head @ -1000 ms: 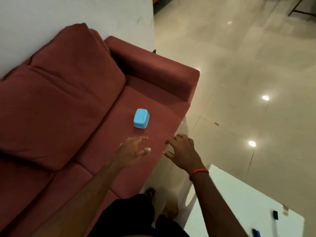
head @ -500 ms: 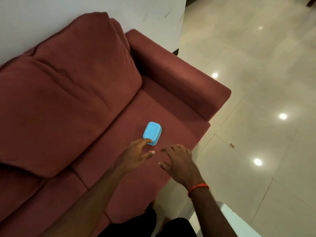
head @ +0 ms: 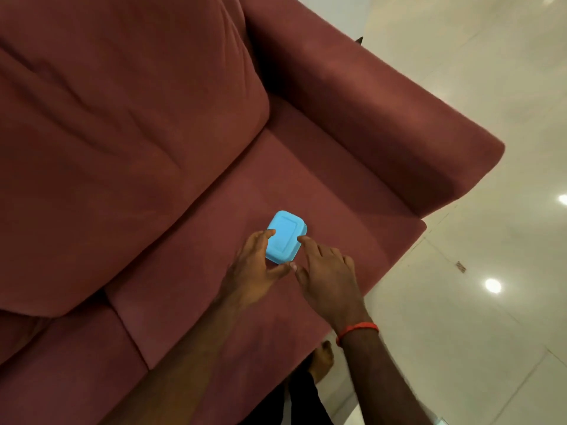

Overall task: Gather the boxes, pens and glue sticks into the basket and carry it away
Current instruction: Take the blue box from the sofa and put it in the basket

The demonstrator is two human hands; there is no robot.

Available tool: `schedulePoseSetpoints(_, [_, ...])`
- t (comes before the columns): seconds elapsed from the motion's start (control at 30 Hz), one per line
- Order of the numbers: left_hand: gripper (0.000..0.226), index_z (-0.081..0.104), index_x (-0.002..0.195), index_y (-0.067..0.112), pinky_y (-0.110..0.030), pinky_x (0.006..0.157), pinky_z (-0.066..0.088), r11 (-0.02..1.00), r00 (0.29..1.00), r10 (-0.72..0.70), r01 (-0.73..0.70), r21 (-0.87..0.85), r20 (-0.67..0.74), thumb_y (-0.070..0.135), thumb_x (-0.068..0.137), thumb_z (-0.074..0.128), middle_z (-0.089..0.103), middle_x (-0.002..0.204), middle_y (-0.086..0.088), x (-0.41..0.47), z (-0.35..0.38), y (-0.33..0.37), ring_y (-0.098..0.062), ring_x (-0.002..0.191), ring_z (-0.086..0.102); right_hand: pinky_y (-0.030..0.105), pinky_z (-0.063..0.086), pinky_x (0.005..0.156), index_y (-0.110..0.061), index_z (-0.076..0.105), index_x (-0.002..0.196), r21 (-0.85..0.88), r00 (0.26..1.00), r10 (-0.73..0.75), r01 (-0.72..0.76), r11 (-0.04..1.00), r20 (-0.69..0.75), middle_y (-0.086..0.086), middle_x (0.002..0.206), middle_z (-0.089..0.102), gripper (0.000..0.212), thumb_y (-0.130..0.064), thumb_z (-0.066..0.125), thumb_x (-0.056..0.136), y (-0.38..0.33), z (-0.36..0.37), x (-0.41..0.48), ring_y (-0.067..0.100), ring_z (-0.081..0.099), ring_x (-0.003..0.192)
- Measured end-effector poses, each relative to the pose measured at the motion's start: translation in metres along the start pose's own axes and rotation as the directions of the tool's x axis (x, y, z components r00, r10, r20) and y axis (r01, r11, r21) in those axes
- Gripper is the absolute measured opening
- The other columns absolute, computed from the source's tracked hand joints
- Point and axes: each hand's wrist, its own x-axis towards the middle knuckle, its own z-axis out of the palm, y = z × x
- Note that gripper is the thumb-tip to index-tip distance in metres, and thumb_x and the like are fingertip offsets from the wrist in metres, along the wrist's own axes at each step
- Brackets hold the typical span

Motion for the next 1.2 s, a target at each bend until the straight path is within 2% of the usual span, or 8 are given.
schedulePoseSetpoints(0.23, [0.100,0.037,0.143,0.036,-0.043,0.104,0.047,0.999,0.993,-0.052,0.053,0.012,-0.106,0.072,0.055,0.067,0.043,0.143,0.012,0.062,0.054,-0.030,-0.017,0.130,0.047,0.043,0.035,0.092,-0.027,0.026,0.151,-0.088,0.995,0.000,0.010,0.996,0.104,0.002,0.133,0.056,0.055,-0.026,0.040,0.097,0.037,0.073,0.055,0.027,0.054,0.117])
schedulePoseSetpoints(0.33, [0.095,0.039,0.141,0.030,-0.043,0.102,0.047,0.999,0.987,-0.048,0.046,-0.016,-0.152,0.057,0.059,0.078,0.043,0.143,0.008,0.076,0.070,-0.040,-0.018,0.129,0.047,0.044,0.035,0.096,-0.030,0.022,0.152,-0.078,0.989,-0.003,0.015,0.997,0.145,0.004,0.142,0.049,0.061,-0.026,0.041,0.095,0.049,0.091,0.066,0.027,0.052,0.122])
schedulePoseSetpoints(0.5, [0.083,0.041,0.130,0.031,-0.039,0.095,0.049,0.998,0.981,-0.060,0.055,-0.032,-0.186,0.042,0.062,0.087,0.049,0.133,0.008,0.083,0.071,-0.036,-0.015,0.120,0.050,0.045,0.037,0.102,-0.036,0.006,0.156,0.022,0.970,-0.014,0.009,1.000,0.243,0.013,0.163,0.018,0.074,-0.040,0.050,0.096,0.052,0.091,0.067,0.032,0.046,0.131])
schedulePoseSetpoints(0.6, [0.066,0.045,0.117,0.036,-0.042,0.083,0.059,0.951,0.962,-0.190,0.130,-0.281,-0.196,0.050,0.061,0.077,0.058,0.119,0.010,0.073,0.053,-0.006,-0.015,0.105,0.063,0.043,0.036,0.103,-0.040,0.002,0.154,0.047,0.985,-0.089,0.083,0.995,0.148,0.011,0.165,0.008,0.083,-0.043,0.058,0.092,0.049,0.065,0.057,0.027,0.049,0.129])
schedulePoseSetpoints(0.67, [0.055,0.050,0.114,0.035,-0.042,0.068,0.063,0.846,0.963,-0.241,0.149,-0.512,-0.118,0.043,0.064,0.073,0.062,0.114,0.005,0.059,0.036,0.018,-0.016,0.097,0.067,0.042,0.036,0.104,-0.039,0.004,0.153,0.041,0.992,-0.125,0.125,0.991,0.008,0.005,0.166,0.012,0.086,-0.042,0.062,0.089,0.046,0.036,0.046,0.023,0.046,0.132])
schedulePoseSetpoints(0.73, [0.047,0.054,0.109,0.037,-0.036,0.060,0.061,0.769,0.970,-0.234,0.141,-0.623,-0.069,0.039,0.065,0.070,0.065,0.111,0.001,0.040,0.022,0.037,-0.014,0.091,0.069,0.041,0.034,0.108,-0.039,0.005,0.153,0.051,0.991,-0.122,0.125,0.991,-0.047,0.002,0.166,0.007,0.091,-0.051,0.064,0.085,0.041,0.004,0.034,0.022,0.036,0.140])
schedulePoseSetpoints(0.9, [0.056,0.052,0.111,0.036,-0.028,0.059,0.056,0.759,0.992,-0.126,0.082,-0.646,-0.022,0.049,0.057,0.062,0.063,0.111,0.001,-0.018,-0.027,0.086,-0.002,0.084,0.066,0.047,0.031,0.114,-0.054,0.002,0.149,0.145,0.991,-0.135,0.133,0.980,0.007,0.004,0.161,-0.030,0.103,-0.082,0.061,0.069,0.026,-0.075,-0.005,0.028,0.011,0.151])
schedulePoseSetpoints(1.2, [0.044,0.052,0.106,0.036,-0.035,0.059,0.056,0.724,0.999,-0.002,0.038,-0.689,0.054,0.044,0.063,0.057,0.066,0.103,0.003,-0.107,-0.098,0.157,-0.012,0.081,0.068,0.042,0.038,0.113,-0.050,0.009,0.149,0.291,0.978,-0.205,0.205,0.934,-0.031,0.002,0.163,-0.025,0.106,-0.080,0.067,0.066,-0.037,-0.177,-0.080,0.024,0.016,0.152])
